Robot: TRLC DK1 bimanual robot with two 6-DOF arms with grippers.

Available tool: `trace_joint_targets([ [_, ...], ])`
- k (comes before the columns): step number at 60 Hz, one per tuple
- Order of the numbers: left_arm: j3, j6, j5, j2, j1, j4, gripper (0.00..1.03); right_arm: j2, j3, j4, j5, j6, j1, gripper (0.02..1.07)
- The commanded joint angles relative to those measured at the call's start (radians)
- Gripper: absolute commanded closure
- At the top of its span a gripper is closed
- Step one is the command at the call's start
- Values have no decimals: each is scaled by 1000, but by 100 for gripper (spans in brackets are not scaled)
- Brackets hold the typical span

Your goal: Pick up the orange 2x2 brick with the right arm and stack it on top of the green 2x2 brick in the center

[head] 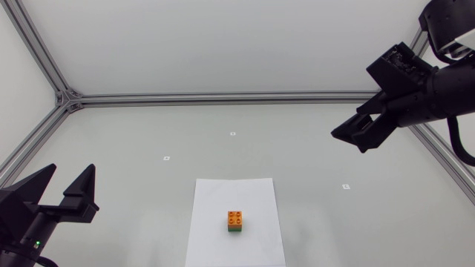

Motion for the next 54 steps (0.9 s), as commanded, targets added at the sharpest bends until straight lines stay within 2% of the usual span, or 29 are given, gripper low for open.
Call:
trace_joint_targets([
  [1,-41,13,4,-8,3,-15,4,-45,-52,8,-18,18,-74,6],
  [9,-41,13,4,-8,3,-15,4,-138,-130,51,-53,15,-180,7],
  [16,-41,13,4,-8,3,-14,4,-236,-221,114,-36,18,-223,7],
  [30,-41,13,4,-8,3,-14,4,-425,-365,180,22,20,-241,7],
  [36,-41,13,4,-8,3,-14,4,-543,-454,258,94,50,-243,7],
  [42,-41,13,4,-8,3,-14,4,-660,-537,306,94,118,-238,7],
  [54,-41,13,4,-8,3,-14,4,-772,-664,405,108,169,-246,7],
])
